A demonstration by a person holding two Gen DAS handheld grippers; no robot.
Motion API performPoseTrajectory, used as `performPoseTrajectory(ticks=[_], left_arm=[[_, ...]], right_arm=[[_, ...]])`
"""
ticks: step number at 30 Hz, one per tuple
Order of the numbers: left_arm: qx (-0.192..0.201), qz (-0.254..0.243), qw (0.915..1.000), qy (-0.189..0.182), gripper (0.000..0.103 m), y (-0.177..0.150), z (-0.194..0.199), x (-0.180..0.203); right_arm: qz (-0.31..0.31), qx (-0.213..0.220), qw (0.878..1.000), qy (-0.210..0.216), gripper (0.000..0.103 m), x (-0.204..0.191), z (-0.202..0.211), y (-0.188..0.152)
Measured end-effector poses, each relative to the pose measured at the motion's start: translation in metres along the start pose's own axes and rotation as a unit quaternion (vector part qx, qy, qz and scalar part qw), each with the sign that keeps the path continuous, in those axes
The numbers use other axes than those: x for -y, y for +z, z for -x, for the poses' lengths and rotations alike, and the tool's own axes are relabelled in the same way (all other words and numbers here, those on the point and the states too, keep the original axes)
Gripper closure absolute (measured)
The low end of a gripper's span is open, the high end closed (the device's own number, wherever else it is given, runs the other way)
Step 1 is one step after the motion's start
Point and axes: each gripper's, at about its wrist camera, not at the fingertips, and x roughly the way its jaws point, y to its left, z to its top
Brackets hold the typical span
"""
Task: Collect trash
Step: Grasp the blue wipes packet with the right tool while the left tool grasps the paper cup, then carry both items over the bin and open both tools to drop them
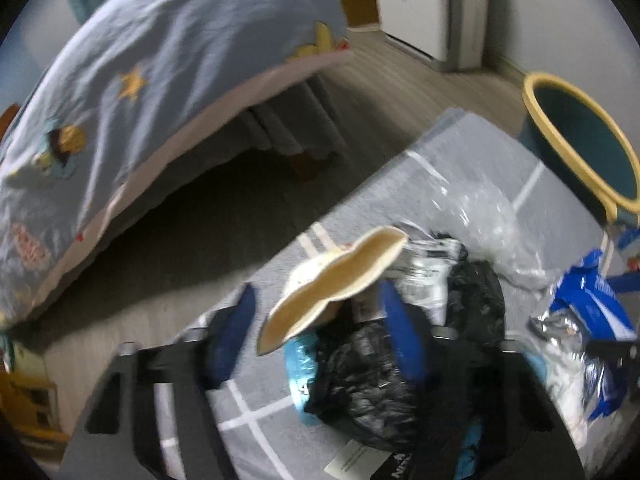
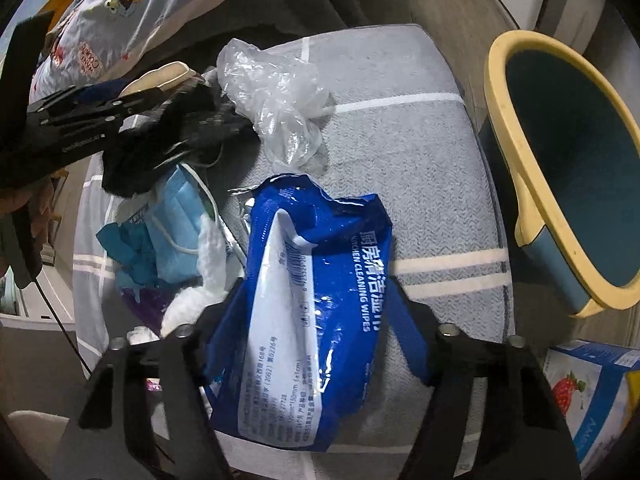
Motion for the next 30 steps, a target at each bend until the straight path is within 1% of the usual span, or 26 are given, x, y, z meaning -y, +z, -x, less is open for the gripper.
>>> performPoseTrajectory(ticks=[1,2,3,5,6,7,9,12,15,17,19,22,25,27,28,30], left_arm=[[-0.006,-0.009,0.9999,-0.006,0.068,0.0,-0.002,0.002],[-0.011,-0.019,0.9997,-0.01,0.072,-0.001,-0.004,0.005],[-0.009,-0.025,0.9996,-0.01,0.081,-0.002,-0.003,0.007],[-0.005,-0.024,0.9997,-0.003,0.085,-0.004,0.0,0.005],[-0.002,-0.019,0.9998,-0.002,0.088,-0.005,0.003,0.003],[0.001,-0.012,0.9999,-0.004,0.09,-0.006,0.006,0.0],[0.011,0.004,0.9999,-0.004,0.091,-0.007,0.016,-0.009],[0.035,0.028,0.999,-0.003,0.091,-0.008,0.036,-0.018],[0.058,0.055,0.9968,-0.009,0.092,-0.009,0.06,-0.026],[0.082,0.067,0.9943,-0.013,0.092,-0.005,0.084,-0.025],[0.099,0.067,0.9927,-0.016,0.092,0.0,0.103,-0.02],[0.126,0.06,0.9899,-0.027,0.091,0.013,0.132,0.002],[0.14,0.044,0.988,-0.048,0.091,0.034,0.149,0.034],[0.145,0.039,0.9858,-0.074,0.091,0.051,0.155,0.059],[0.148,0.037,0.984,-0.093,0.091,0.061,0.156,0.076],[0.147,0.03,0.9814,-0.12,0.091,0.074,0.153,0.104]], right_arm=[[-0.001,-0.001,1.0,0.002,0.042,0.001,0.0,0.001],[-0.003,0.0,1.0,0.005,0.045,0.001,0.001,0.001],[-0.004,0.0,1.0,0.006,0.049,0.003,0.002,0.003],[-0.003,0.0,1.0,0.007,0.054,0.004,0.005,0.003],[-0.003,0.0,1.0,0.007,0.058,0.005,0.006,0.004],[-0.002,-0.001,1.0,0.009,0.059,0.006,0.008,0.004],[0.003,0.0,1.0,0.012,0.064,0.007,0.014,0.005],[0.023,0.002,1.0,0.017,0.066,0.005,0.028,0.004],[0.036,0.014,0.999,0.029,0.068,0.005,0.047,0.004],[0.041,0.034,0.998,0.028,0.068,0.008,0.063,0.005],[0.04,0.059,0.997,0.022,0.068,0.014,0.08,0.008],[0.018,0.103,0.994,0.025,0.068,0.031,0.109,0.014],[-0.013,0.155,0.988,0.008,0.068,0.058,0.138,0.022],[-0.042,0.178,0.983,-0.002,0.068,0.079,0.15,0.025],[-0.058,0.191,0.98,-0.015,0.068,0.092,0.154,0.026],[-0.082,0.206,0.974,-0.038,0.068,0.114,0.157,0.029]])
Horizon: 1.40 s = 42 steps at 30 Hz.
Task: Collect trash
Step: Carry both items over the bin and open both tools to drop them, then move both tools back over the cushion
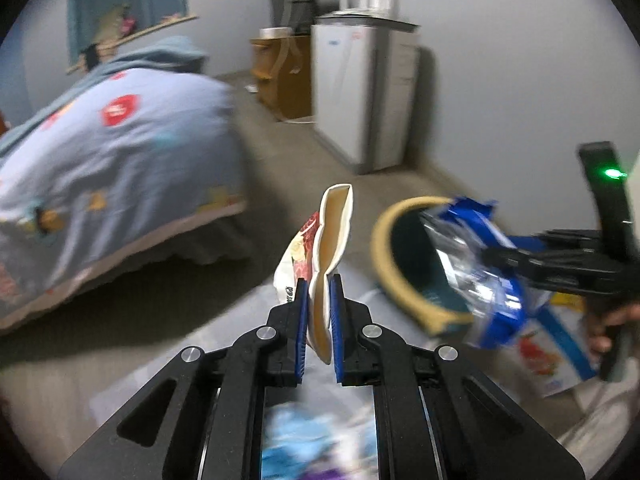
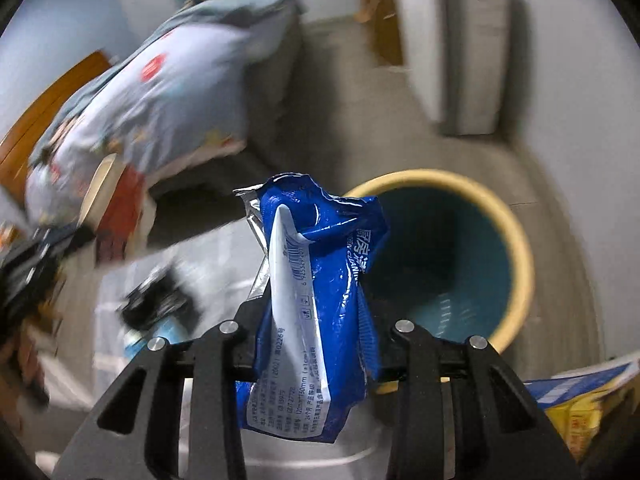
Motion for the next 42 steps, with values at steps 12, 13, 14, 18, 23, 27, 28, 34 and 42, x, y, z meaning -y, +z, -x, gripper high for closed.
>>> performPoseTrajectory(ticks=[12,13,14,18,23,27,28,34,42], left_arm=[[-0.054,-0.039,0.9956,-0.066,0.091,0.01,-0.113,0.113],[-0.054,-0.04,0.9957,-0.064,0.09,0.009,-0.117,0.114],[-0.054,-0.042,0.9956,-0.064,0.09,0.009,-0.123,0.116],[-0.049,-0.044,0.9961,-0.059,0.083,0.011,-0.13,0.114],[-0.03,-0.029,0.9978,-0.052,0.043,0.012,-0.117,0.104],[-0.022,-0.021,0.9988,-0.038,0.025,0.013,-0.106,0.094],[-0.02,-0.02,0.999,-0.035,0.023,0.012,-0.102,0.091],[-0.007,-0.01,0.9999,-0.006,0.015,0.008,-0.065,0.073],[0.015,0.004,0.9992,0.036,0.012,-0.006,-0.003,0.041]], right_arm=[[-0.118,0.01,0.99,-0.078,0.067,0.102,-0.041,0.0],[-0.124,0.009,0.989,-0.077,0.067,0.104,-0.046,0.001],[-0.128,0.009,0.989,-0.075,0.067,0.107,-0.047,0.001],[-0.13,0.016,0.989,-0.067,0.056,0.111,-0.045,-0.001],[-0.129,0.027,0.989,-0.071,0.04,0.114,-0.032,-0.009],[-0.131,0.033,0.989,-0.066,0.02,0.112,-0.027,-0.008],[-0.127,0.038,0.989,-0.064,0.017,0.109,-0.024,-0.007],[-0.096,0.056,0.991,-0.068,0.006,0.091,-0.009,-0.005],[-0.084,0.053,0.993,-0.057,0.006,0.059,0.016,-0.009]])
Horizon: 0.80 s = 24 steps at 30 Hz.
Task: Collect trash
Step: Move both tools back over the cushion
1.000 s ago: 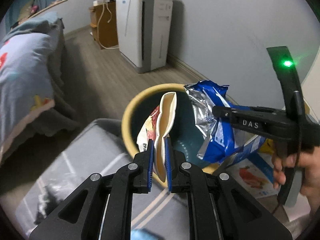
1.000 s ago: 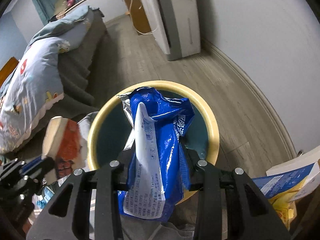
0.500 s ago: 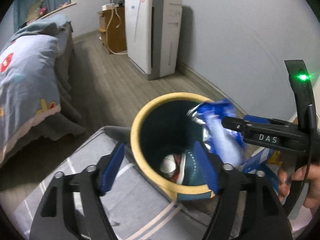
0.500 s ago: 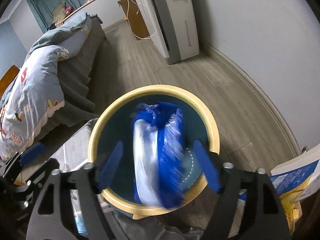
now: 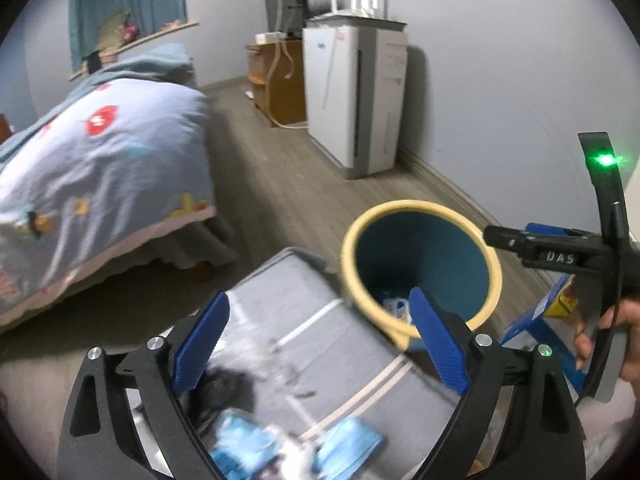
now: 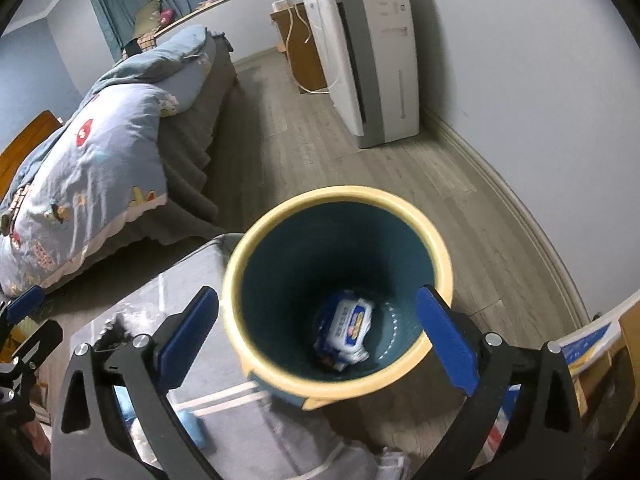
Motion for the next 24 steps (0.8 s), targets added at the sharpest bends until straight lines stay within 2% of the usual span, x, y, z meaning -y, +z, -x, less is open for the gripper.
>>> performPoseTrajectory(ticks=[6,10,15,21,24], left_arm=[[0.007,0.026,0.9992,0.031,0.011,-0.026,0.046,-0.038],[0.001,0.043,0.9979,0.049,0.011,-0.056,0.07,-0.06],[-0.001,0.062,0.9961,0.062,0.011,-0.086,0.094,-0.074],[-0.004,0.094,0.9923,0.081,0.009,-0.121,0.106,-0.092],[-0.024,0.115,0.9892,0.087,0.009,-0.138,0.097,-0.105]], right_arm=[[0.057,-0.018,0.998,0.018,0.006,-0.046,0.022,-0.021],[0.093,-0.023,0.995,0.022,0.006,-0.075,0.035,-0.039],[0.106,-0.042,0.993,0.029,0.006,-0.099,0.04,-0.065],[0.127,-0.072,0.989,0.024,0.006,-0.12,0.035,-0.091],[0.137,-0.089,0.986,0.019,0.006,-0.128,0.023,-0.1]])
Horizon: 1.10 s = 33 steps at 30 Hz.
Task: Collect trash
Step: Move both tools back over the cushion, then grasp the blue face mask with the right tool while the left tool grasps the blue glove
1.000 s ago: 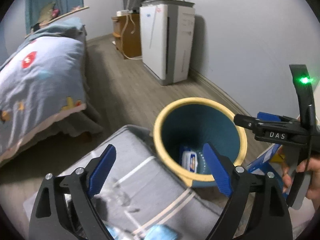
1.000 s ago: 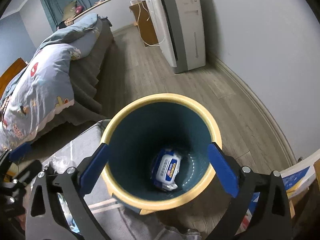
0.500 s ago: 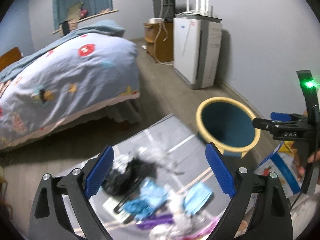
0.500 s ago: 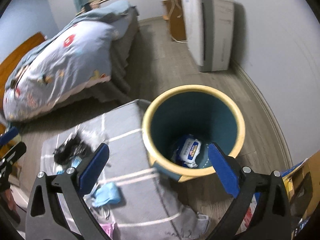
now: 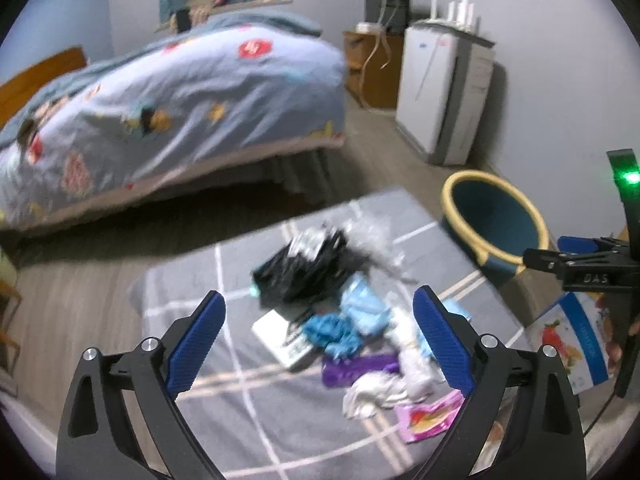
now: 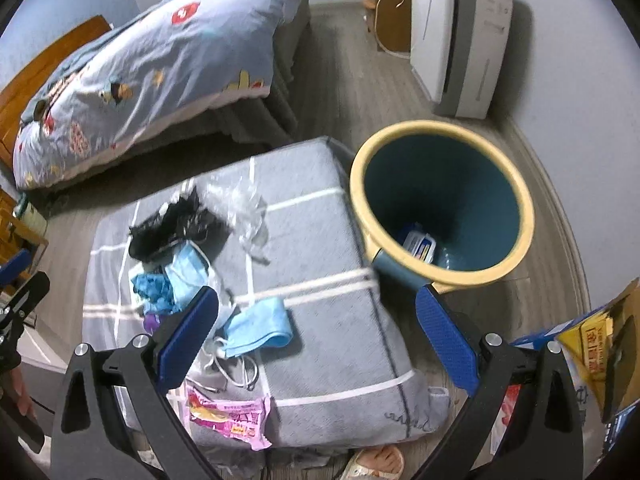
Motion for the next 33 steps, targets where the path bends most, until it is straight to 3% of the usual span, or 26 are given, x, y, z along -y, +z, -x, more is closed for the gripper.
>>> performPoseTrajectory(ticks=[7,15,29,33], left_arm=[[-0.023,0.006,0.9993,0.027,0.009,-0.005,-0.024,-0.017],[-0.036,-0.005,0.999,0.027,0.009,0.0,-0.047,-0.014],[-0.074,-0.025,0.9966,0.028,0.009,-0.004,-0.084,-0.002],[-0.094,-0.017,0.9951,0.028,0.009,-0.008,-0.099,-0.006]], right_arm=[[0.07,0.03,0.995,-0.06,0.006,-0.025,-0.01,0.001],[0.103,0.05,0.991,-0.064,0.006,-0.038,-0.016,0.006],[0.087,0.011,0.995,-0.057,0.006,-0.033,-0.044,0.008],[0.069,-0.028,0.996,-0.04,0.006,-0.027,-0.062,0.005]])
